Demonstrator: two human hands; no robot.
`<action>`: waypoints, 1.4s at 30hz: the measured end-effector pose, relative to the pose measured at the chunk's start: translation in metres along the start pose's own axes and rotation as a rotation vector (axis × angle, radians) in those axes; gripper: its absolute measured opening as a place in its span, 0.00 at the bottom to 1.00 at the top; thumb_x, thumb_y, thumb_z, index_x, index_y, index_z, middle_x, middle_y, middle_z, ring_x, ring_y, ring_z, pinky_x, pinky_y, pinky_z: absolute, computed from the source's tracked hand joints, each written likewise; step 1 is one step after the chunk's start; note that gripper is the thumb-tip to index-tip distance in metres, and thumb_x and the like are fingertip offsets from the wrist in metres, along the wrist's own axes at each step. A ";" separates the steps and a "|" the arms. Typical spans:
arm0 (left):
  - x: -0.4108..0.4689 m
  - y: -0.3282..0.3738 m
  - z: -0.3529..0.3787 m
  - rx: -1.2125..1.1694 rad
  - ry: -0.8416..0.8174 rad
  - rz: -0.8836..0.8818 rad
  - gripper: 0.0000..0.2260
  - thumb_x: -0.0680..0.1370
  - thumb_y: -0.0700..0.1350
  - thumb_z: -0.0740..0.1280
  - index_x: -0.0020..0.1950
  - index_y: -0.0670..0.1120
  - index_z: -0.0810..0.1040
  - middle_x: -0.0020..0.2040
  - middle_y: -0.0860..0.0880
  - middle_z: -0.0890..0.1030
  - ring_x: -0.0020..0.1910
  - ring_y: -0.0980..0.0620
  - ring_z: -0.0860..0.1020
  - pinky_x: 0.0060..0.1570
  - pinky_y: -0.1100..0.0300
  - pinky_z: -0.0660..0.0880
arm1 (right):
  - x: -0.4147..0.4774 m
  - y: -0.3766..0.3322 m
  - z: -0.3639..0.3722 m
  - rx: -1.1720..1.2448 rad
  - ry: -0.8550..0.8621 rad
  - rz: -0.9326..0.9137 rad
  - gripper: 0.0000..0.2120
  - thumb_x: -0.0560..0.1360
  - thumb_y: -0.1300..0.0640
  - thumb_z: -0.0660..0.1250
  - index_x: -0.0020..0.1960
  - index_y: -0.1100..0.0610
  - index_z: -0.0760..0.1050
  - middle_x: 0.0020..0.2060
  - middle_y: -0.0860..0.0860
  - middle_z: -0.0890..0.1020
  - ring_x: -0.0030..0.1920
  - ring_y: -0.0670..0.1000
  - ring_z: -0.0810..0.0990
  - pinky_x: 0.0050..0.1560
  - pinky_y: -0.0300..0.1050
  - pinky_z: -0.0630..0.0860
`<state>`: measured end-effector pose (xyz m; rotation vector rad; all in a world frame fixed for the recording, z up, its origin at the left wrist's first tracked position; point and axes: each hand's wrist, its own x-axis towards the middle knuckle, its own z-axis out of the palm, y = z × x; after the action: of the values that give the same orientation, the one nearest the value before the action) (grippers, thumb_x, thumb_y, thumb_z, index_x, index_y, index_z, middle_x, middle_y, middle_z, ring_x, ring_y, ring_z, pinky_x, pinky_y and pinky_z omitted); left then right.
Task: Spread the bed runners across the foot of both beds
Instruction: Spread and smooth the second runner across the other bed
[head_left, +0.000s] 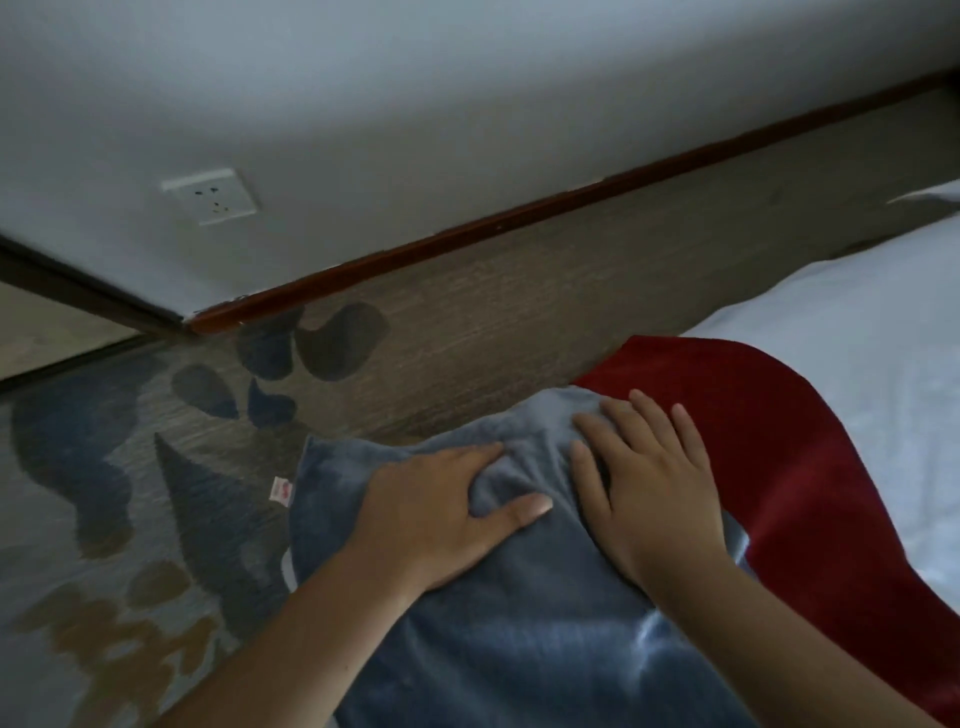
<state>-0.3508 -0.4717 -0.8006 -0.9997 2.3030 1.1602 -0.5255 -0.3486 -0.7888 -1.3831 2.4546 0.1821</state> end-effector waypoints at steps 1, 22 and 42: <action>-0.006 -0.001 0.001 0.039 0.023 -0.004 0.44 0.67 0.84 0.46 0.76 0.63 0.65 0.72 0.61 0.74 0.70 0.60 0.73 0.66 0.61 0.68 | -0.007 0.010 -0.001 -0.005 -0.005 0.000 0.28 0.83 0.38 0.44 0.72 0.45 0.73 0.74 0.49 0.72 0.79 0.51 0.61 0.79 0.54 0.49; -0.050 0.080 0.082 0.543 0.326 0.130 0.45 0.74 0.79 0.40 0.84 0.54 0.47 0.83 0.40 0.53 0.81 0.35 0.56 0.77 0.35 0.55 | -0.146 0.145 0.035 0.229 0.137 0.377 0.26 0.84 0.40 0.40 0.82 0.39 0.43 0.83 0.47 0.45 0.82 0.50 0.43 0.80 0.53 0.41; -0.010 0.316 0.252 0.750 0.111 0.889 0.14 0.82 0.44 0.65 0.67 0.47 0.76 0.59 0.46 0.75 0.43 0.44 0.78 0.33 0.49 0.78 | -0.394 0.246 0.111 0.490 0.304 0.832 0.07 0.84 0.48 0.55 0.54 0.48 0.70 0.42 0.46 0.78 0.35 0.52 0.78 0.36 0.49 0.75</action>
<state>-0.5734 -0.1354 -0.7724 0.2761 2.9775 0.3442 -0.5215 0.1290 -0.7730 -0.1567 2.8981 -0.4523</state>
